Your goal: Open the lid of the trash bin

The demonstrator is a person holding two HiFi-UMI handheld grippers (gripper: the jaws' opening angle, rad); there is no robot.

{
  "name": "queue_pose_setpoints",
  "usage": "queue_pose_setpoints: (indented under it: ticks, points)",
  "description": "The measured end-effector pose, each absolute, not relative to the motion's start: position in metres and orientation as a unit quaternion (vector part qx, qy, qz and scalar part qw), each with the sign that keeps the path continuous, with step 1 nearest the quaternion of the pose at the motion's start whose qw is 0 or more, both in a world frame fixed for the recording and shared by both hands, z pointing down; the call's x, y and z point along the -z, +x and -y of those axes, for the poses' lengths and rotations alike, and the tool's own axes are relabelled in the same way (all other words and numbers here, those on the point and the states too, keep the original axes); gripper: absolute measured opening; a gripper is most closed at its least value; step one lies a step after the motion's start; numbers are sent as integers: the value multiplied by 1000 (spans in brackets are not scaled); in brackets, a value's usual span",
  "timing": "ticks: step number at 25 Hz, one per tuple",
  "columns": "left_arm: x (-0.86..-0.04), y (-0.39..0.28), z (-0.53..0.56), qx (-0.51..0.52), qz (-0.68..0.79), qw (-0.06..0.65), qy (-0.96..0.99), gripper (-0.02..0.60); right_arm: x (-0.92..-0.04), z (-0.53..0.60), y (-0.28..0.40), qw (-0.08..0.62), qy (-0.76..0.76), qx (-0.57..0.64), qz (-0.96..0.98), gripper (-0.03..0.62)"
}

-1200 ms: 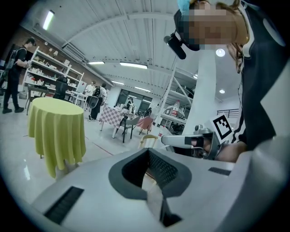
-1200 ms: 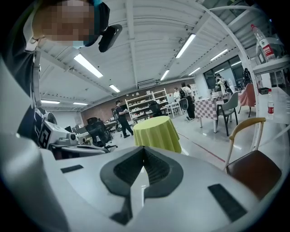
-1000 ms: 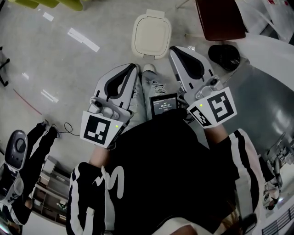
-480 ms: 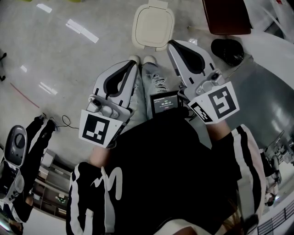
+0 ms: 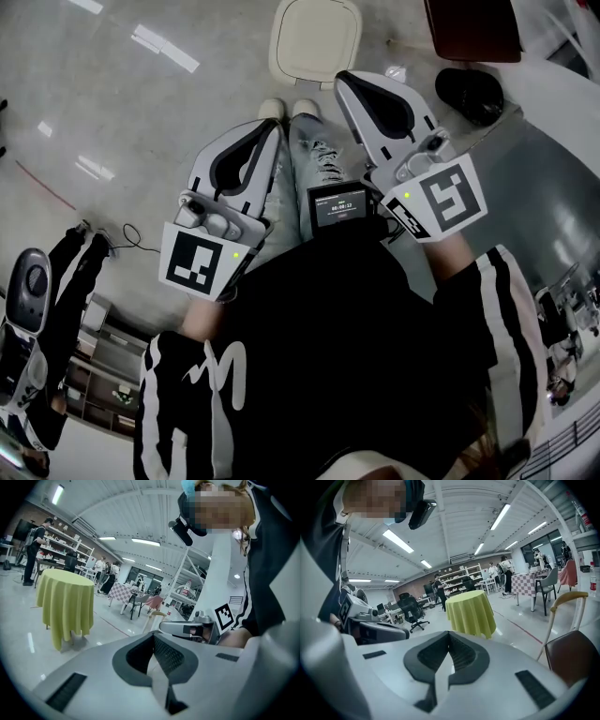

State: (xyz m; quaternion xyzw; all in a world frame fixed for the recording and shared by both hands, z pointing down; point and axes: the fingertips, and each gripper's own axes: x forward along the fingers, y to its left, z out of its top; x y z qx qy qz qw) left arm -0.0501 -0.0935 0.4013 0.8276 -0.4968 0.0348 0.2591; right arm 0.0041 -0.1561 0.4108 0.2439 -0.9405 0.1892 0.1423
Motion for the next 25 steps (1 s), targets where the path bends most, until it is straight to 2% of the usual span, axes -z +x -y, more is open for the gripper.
queue_pose_setpoints:
  ticks: [12, 25]
  points:
    - [-440, -64, 107, -39, 503, 274, 819, 8, -471, 151, -14, 183, 187, -200, 944, 3]
    - [-445, -67, 112, -37, 503, 282, 816, 8, -514, 141, -19, 224, 151, -183, 945, 4]
